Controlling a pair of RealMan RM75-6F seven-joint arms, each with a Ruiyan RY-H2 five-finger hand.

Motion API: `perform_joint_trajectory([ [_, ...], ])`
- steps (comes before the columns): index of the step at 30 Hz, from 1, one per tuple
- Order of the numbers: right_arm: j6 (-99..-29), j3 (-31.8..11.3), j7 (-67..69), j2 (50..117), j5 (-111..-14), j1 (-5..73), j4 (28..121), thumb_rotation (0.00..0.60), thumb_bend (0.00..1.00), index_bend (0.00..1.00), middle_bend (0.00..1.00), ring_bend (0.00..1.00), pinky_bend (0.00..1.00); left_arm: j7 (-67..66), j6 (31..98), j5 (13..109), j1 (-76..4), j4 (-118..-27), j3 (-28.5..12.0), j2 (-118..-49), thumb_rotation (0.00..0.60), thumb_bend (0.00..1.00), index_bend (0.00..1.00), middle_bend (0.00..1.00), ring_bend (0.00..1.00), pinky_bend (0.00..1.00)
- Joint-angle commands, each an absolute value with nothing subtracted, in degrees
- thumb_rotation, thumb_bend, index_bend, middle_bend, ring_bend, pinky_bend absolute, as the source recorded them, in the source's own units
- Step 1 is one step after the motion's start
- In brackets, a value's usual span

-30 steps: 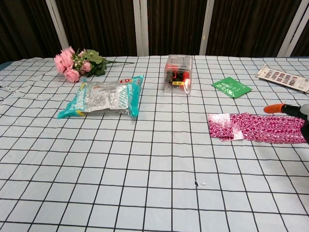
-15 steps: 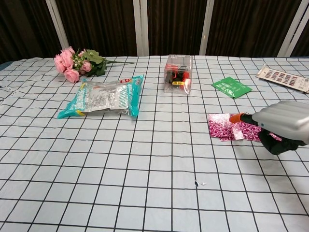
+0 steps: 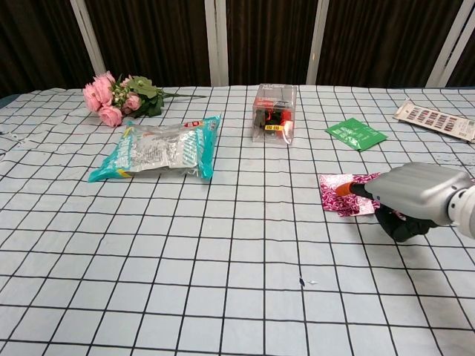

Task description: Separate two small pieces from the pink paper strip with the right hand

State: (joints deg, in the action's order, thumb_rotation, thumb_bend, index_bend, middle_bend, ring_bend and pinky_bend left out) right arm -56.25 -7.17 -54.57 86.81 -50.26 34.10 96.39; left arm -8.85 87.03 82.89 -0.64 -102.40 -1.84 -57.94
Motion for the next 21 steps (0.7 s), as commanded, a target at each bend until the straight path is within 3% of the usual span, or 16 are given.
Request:
perform_joint_trajectory([
  [1,-56.71,-6.84,-55.19,87.09,-49.02,34.83,96.22,0.600,0.84,0.11,0.84,0.82,0.54,-8.79,87.07,82.90,-0.61,-102.38,-1.83,-57.90,0.600,0.38,0.14,0.00,0.00,0.09],
  [21,-58.92,-4.18,-56.25,89.36,-44.34,39.44,96.33,0.600,0.84,0.11,0.84,0.82,0.54,-8.25,86.83,82.85,-0.72,-102.36,-1.75,-57.71,0.600,0.38,0.14,0.00,0.00,0.09],
])
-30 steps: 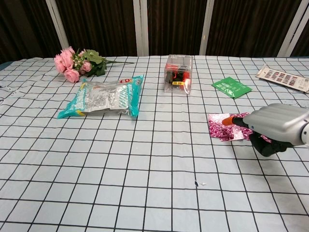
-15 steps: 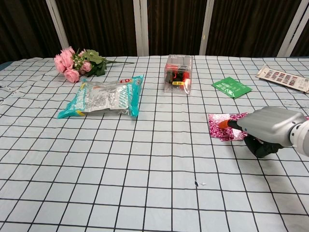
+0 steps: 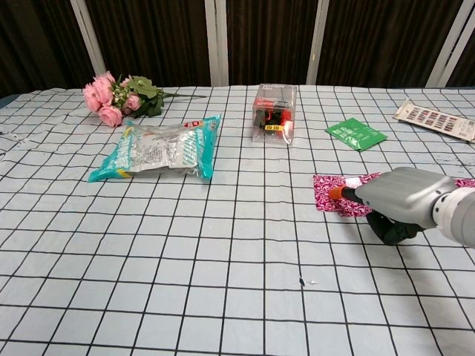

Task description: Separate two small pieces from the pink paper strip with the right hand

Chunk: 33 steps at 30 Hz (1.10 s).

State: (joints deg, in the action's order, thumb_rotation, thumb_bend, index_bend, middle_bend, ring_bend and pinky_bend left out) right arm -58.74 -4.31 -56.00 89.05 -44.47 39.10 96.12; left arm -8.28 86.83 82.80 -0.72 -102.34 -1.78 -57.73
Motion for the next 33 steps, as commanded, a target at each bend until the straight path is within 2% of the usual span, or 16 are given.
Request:
perform_joint_trajectory([
  [1,-59.02,-4.12,-56.48,89.57,-44.20,39.67,96.44,0.600,0.84,0.11,0.84,0.82,0.54,-8.23,86.85,82.91,-0.71,-102.36,-1.73,-57.70,0.600,0.38,0.14,0.00,0.00,0.09],
  [22,-63.55,-3.60,-62.66,95.80,-39.44,45.50,98.66,0.600,0.85,0.11,0.84,0.82,0.54,-6.42,86.70,82.60,-0.75,-101.90,-1.91,-56.98,0.600,0.38,0.14,0.00,0.00,0.09],
  [33,-67.69,-5.05,-57.94,89.51,-40.70,44.19,102.75,0.600,0.85,0.11,0.84,0.82,0.54,-7.19,86.75,82.28,-0.77,-101.98,-1.98,-57.20,0.600,0.38,0.14,0.00,0.00,0.09],
])
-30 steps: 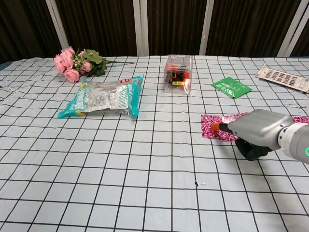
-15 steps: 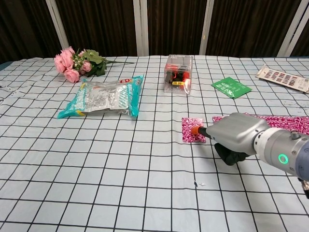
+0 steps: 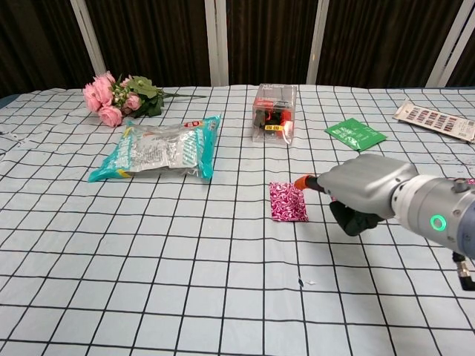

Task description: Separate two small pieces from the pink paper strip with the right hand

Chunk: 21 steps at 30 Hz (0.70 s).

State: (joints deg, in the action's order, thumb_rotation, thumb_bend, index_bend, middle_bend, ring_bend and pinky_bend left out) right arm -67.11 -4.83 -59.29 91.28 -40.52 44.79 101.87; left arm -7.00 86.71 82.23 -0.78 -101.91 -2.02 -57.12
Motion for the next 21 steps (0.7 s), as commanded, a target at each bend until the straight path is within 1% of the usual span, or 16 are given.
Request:
perform_joint_trajectory([
  [1,-67.73,-4.96,-57.48,88.61,-40.43,43.95,102.89,0.600,0.85,0.11,0.84,0.82,0.54,-7.40,86.78,82.33,-0.77,-102.03,-1.95,-57.27,0.600,0.38,0.14,0.00,0.00,0.09],
  [8,-65.98,-3.35,-54.40,84.61,-39.67,42.82,102.36,0.600,0.85,0.11,0.84,0.82,0.54,-9.00,86.87,81.87,-0.79,-102.39,-2.04,-57.88,0.600,0.38,0.14,0.00,0.00,0.09],
  [21,-63.41,-1.52,-49.90,83.82,-40.71,41.95,99.51,0.600,0.85,0.11,0.84,0.82,0.54,-10.45,87.03,81.51,-0.79,-102.63,-2.12,-58.35,0.600,0.38,0.14,0.00,0.00,0.09],
])
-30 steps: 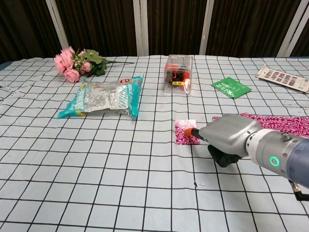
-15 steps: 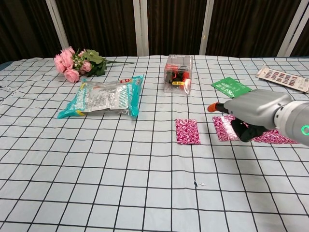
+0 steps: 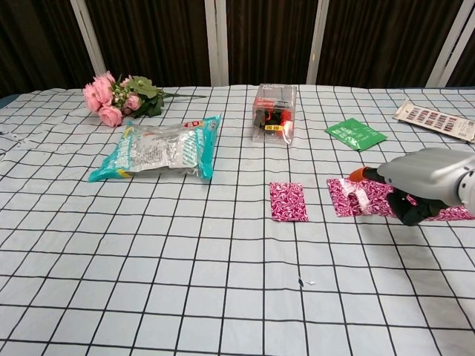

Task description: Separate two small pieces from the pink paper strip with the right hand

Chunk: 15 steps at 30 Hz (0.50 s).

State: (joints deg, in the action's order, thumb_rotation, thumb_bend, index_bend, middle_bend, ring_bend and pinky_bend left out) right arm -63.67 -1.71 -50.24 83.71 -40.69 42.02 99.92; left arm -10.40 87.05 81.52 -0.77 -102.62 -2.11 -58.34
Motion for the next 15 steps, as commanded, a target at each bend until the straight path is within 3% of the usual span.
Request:
perform_joint_trajectory([
  [1,-63.28,-1.38,-49.73,83.89,-40.69,41.91,99.24,0.600,0.85,0.11,0.84,0.82,0.54,-10.48,87.03,81.49,-0.79,-102.63,-2.12,-58.36,0.600,0.38,0.14,0.00,0.00,0.09],
  [15,-62.65,0.72,-49.24,84.72,-41.31,41.42,97.62,0.600,0.85,0.11,0.84,0.83,0.54,-10.93,87.13,81.30,-0.78,-102.75,-2.18,-58.50,0.600,0.38,0.14,0.00,0.00,0.09],
])
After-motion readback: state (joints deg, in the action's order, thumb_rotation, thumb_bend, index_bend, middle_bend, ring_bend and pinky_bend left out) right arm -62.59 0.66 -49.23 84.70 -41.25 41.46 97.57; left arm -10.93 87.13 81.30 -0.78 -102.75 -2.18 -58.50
